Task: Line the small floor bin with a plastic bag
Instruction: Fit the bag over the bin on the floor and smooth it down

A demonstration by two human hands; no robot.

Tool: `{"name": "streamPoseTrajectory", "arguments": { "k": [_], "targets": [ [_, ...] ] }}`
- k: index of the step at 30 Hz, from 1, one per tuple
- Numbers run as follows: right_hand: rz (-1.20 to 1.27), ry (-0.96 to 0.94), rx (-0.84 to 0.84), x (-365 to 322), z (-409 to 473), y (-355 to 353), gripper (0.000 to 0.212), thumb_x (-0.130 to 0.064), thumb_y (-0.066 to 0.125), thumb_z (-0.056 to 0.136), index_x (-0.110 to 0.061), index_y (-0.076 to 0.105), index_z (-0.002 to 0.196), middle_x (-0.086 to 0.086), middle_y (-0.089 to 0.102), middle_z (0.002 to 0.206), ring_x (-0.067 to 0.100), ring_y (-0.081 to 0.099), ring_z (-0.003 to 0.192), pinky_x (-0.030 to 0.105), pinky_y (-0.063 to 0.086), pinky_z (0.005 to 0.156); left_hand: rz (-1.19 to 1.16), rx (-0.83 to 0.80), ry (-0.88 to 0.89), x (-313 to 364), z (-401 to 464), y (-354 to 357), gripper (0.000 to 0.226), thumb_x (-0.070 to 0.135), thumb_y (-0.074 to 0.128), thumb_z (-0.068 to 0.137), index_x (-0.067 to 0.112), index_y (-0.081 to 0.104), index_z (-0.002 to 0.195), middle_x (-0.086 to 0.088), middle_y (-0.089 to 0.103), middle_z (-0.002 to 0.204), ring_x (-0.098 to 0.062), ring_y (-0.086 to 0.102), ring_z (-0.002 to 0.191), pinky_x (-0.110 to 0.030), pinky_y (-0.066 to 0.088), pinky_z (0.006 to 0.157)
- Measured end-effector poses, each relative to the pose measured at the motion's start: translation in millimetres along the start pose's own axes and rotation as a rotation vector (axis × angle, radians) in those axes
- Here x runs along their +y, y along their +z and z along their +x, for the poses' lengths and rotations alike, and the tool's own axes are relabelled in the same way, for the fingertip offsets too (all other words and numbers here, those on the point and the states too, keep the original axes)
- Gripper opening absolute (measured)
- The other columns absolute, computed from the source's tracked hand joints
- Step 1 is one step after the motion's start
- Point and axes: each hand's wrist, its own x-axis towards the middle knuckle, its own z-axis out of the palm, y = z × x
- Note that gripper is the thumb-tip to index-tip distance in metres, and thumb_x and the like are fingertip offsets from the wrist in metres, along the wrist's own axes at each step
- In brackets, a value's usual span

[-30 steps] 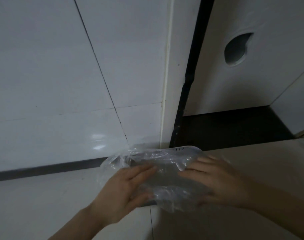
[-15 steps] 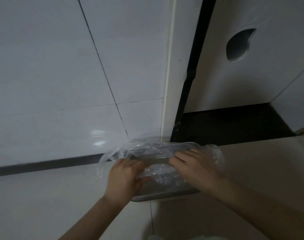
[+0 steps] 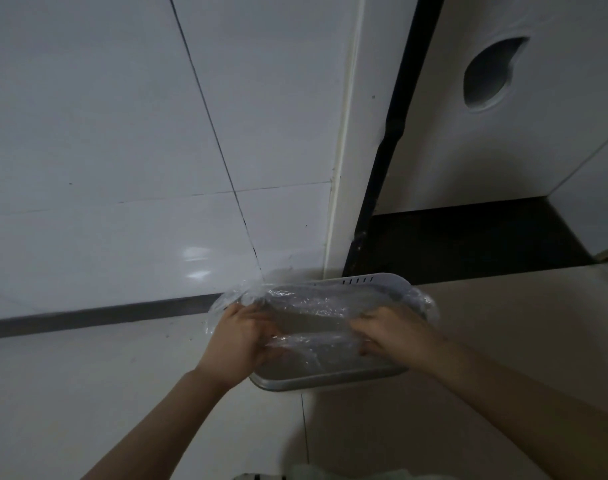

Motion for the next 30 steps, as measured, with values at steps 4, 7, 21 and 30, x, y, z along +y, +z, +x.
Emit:
{"name": "streamPoseTrajectory", "arguments": {
  "k": [4,7,21,30],
  "targets": [
    [0.001,0.026,-0.081,-0.7,4.4,-3.9,0.018,-0.031,0.063,0.084,-0.017,0.06,0.095,0.007,0.066,0.101,0.022,0.059,0.094,0.037,0.046,0.08,0.064,-0.037,0.066,-4.4,3.3,0.2,0.021,0.042,0.071,0.074,0.024,0.074,0.085,0.005,0.072,0.086,-0.019,0.061,0.096,-0.036,0.031,0.084],
    [0.002,0.036,-0.049,-3.7,2.4,-8.0,0.029,-0.044,0.063,0.081,-0.02,0.059,0.096,0.004,0.065,0.101,0.02,0.058,0.091,0.034,0.046,0.075,0.007,-0.04,0.056,-4.7,3.2,-2.9,0.031,0.053,0.066,0.075,0.028,0.073,0.092,0.009,0.071,0.094,-0.012,0.059,0.098,-0.036,0.038,0.09],
    [-0.187,0.031,0.213,3.8,-0.3,-22.5,0.032,-0.017,0.052,0.087,-0.02,0.048,0.119,0.006,0.046,0.127,0.024,0.041,0.114,0.037,0.035,0.094,0.067,0.054,0.032,-1.9,-0.8,-6.7,0.064,0.043,0.055,0.088,0.027,0.027,0.143,0.003,0.027,0.152,-0.017,0.02,0.14,-0.042,0.002,0.113],
    [-0.193,0.164,0.135,21.8,-2.1,-21.3,0.044,-0.026,0.05,0.092,-0.017,0.038,0.134,0.003,0.046,0.13,0.019,0.045,0.114,0.033,0.037,0.094,0.055,-0.001,-0.022,-20.0,3.5,0.5,0.084,0.059,0.052,0.083,0.038,-0.006,0.14,0.013,-0.001,0.151,-0.006,-0.002,0.139,-0.031,-0.004,0.114]
  ]
}}
